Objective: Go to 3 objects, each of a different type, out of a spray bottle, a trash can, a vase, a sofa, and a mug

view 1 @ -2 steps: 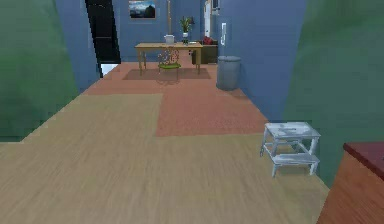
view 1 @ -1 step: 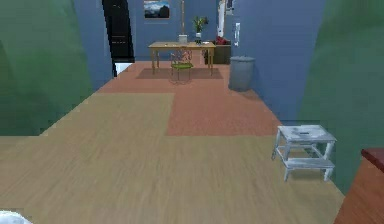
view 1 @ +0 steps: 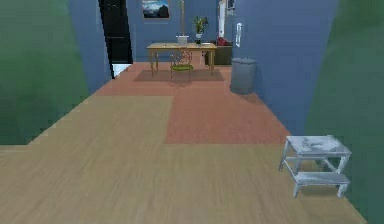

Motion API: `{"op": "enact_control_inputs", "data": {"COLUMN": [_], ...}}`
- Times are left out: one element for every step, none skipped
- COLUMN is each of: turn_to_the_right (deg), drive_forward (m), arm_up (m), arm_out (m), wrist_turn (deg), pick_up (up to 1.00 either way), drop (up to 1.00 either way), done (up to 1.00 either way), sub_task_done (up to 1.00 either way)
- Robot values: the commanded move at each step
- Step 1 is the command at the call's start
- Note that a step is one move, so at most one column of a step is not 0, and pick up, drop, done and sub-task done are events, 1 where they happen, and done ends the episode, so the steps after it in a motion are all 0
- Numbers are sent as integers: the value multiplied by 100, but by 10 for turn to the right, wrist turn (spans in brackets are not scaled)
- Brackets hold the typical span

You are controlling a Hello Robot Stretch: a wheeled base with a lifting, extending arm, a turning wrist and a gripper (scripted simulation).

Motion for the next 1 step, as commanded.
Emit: {"op": "enact_control_inputs", "data": {"turn_to_the_right": [450], "drive_forward": [0], "arm_up": [0], "arm_out": [0], "wrist_turn": [0], "pick_up": [0], "drop": [0], "done": [0], "sub_task_done": [0]}}
